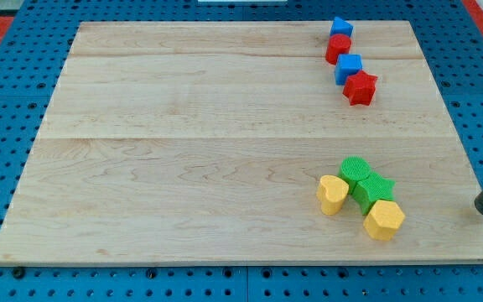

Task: Nudge the yellow hexagon a bit left

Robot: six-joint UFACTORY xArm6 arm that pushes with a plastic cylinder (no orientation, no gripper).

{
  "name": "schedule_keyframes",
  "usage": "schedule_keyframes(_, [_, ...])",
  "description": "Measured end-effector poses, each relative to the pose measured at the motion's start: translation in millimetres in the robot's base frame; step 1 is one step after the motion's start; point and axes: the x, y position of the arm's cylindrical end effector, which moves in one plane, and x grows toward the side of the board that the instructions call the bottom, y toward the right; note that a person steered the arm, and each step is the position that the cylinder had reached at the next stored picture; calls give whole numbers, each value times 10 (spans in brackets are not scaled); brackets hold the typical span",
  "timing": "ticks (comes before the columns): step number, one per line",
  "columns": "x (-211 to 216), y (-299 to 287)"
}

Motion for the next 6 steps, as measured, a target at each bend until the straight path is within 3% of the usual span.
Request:
schedule_keyframes(3, [257, 0])
schedule_keyframes(5, [241, -993])
schedule_keyframes(6, [162, -1184])
